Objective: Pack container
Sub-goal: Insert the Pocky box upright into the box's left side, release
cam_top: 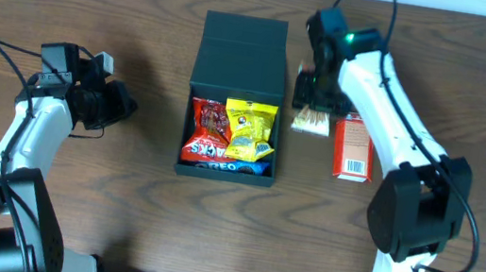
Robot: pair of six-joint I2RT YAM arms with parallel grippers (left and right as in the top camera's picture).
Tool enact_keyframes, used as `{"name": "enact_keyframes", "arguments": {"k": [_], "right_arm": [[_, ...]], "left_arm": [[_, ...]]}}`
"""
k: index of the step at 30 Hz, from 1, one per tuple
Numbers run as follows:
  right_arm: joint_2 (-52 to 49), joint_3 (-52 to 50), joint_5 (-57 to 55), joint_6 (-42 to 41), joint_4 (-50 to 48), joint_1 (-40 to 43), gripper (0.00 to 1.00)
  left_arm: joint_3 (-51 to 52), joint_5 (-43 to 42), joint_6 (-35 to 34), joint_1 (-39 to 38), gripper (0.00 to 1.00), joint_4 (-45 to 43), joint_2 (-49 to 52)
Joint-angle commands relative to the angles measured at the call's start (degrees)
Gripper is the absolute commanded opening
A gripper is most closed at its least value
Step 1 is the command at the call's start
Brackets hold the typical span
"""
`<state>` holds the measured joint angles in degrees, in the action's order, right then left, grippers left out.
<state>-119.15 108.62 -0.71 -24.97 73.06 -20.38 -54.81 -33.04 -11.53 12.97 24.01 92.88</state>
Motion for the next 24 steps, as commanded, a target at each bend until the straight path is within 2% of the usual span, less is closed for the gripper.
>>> {"name": "enact_keyframes", "arguments": {"k": [1,5,13,18,24], "right_arm": [[0.0,5.84,3.13,0.44,2.47,-2.16,0.58],[-0.04,6.73,8.46,0.28,1.4,-7.34,0.58],[-1.49,6.08,7.58,-5.62,-4.22,-19.21,0.55],[-6.03,6.08,7.61,-6.86,-4.68,-22.82,0.53],[-7.93,6.08,7.54,-12.52,-5.14,-23.19,0.5]], "left_arm": [[0.26,-0.5,1.27,0.13,0.06,0.17,-0.96],[0.26,-0.48,1.27,0.13,0.06,-0.02,-0.96],[0.26,-0.48,1.31,0.13,0.06,0.09,-0.96],[0.26,-0.46,3.32,0.13,0.06,1.2,-0.96],[0.26,-0.46,4.31,0.13,0.06,1.88,-0.96]]}}
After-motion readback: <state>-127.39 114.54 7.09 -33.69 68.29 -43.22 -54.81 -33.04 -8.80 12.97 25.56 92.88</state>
